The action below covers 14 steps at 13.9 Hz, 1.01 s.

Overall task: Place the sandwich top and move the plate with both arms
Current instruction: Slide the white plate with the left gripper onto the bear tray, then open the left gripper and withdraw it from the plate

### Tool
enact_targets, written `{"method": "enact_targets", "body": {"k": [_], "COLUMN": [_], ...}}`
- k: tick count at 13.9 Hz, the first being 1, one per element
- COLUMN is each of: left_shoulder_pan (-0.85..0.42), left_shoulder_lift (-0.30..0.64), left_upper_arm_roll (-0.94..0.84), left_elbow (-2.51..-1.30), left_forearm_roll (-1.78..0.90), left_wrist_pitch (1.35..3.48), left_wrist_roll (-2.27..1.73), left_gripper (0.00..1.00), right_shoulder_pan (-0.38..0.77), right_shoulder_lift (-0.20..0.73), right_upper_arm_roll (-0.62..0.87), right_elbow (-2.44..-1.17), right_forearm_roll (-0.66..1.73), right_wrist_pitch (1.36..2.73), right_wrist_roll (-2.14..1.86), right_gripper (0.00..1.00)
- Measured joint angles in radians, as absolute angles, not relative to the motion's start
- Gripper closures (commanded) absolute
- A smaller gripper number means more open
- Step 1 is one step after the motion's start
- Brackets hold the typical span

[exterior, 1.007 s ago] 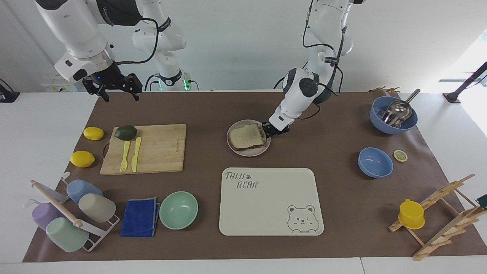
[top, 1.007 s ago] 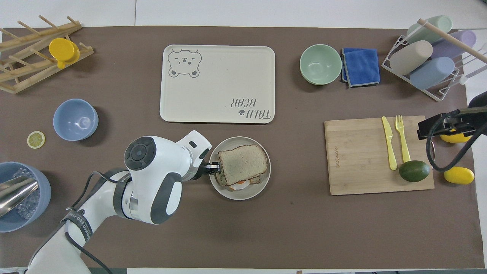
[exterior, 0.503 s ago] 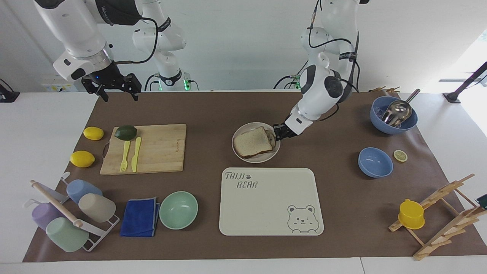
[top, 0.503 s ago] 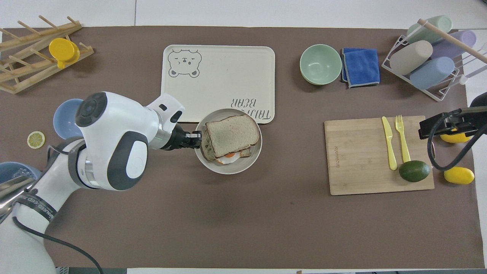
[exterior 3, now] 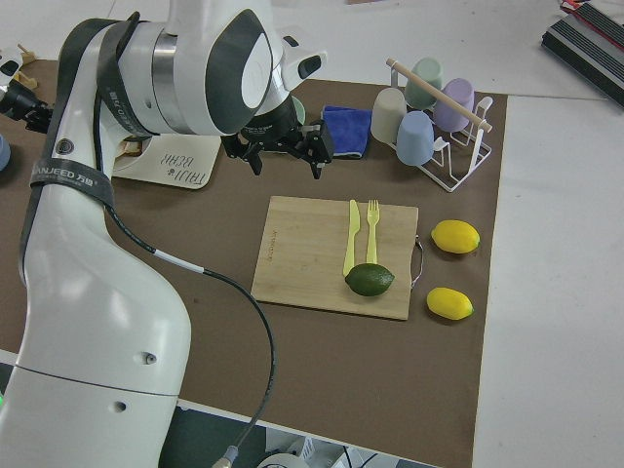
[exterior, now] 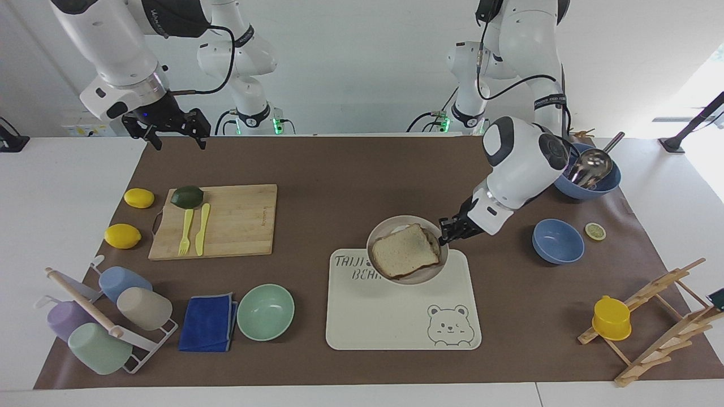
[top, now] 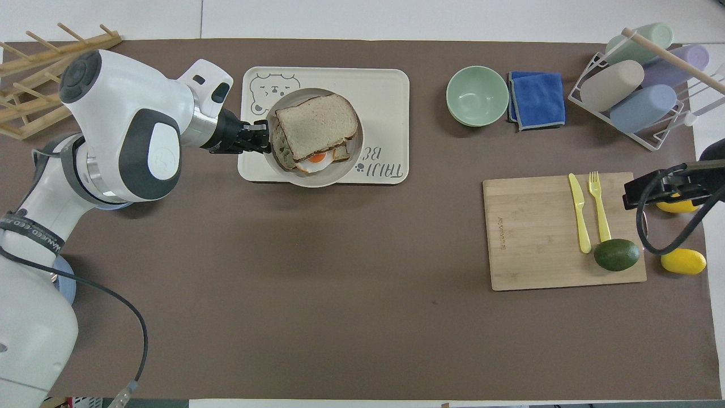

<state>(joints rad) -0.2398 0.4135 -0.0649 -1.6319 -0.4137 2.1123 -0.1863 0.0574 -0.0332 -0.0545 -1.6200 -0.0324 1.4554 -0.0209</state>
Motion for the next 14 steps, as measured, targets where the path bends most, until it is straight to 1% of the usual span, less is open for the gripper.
{"method": "enact_targets", "body": {"k": [2,4,8,9,10,14], "left_shoulder_pan": [-0.223,-0.221,-0.247,-0.250,-0.250,-0.233], "left_shoulder_lift": [0.522,0.583,0.603,0.603,0.603,0.600], "left_upper_arm_roll": [-0.064,-0.066,-0.075,-0.075,-0.075,-0.072], "left_elbow": [-1.536,-1.486,-1.486,-1.488,-1.489,-1.486], "left_forearm_roll": [-0.414,-0.412,-0.386,-0.383,-0.382,-0.383], "left_wrist_pitch": [2.114,2.141,2.170,2.172,2.175,2.179], "left_wrist_roll": [-0.182,-0.176,-0.173,-0.167,-0.159,-0.151], "left_gripper": [1.00,1.00,1.00,0.56,0.01,0.00], "right_shoulder_pan": [0.057,0.057,0.057,0.057,0.057,0.057], "right_shoulder_lift": [-0.033,-0.033,-0.033,-0.033,-0.033,-0.033], "right_upper_arm_roll": [-0.054,-0.054,-0.054,-0.054,-0.054,-0.054], "right_elbow": [-1.620,-1.620,-1.620,-1.620,-1.620,-1.620], "right_forearm_roll": [-0.032,-0.032,-0.032,-0.032,-0.032,-0.032], "right_wrist_pitch": [1.455,1.455,1.455,1.455,1.455,1.455], "right_wrist_roll": [-0.021,-0.021,-0.021,-0.021,-0.021,-0.021], "right_gripper": [0.00,0.00,0.00,0.00,0.00,0.00]}}
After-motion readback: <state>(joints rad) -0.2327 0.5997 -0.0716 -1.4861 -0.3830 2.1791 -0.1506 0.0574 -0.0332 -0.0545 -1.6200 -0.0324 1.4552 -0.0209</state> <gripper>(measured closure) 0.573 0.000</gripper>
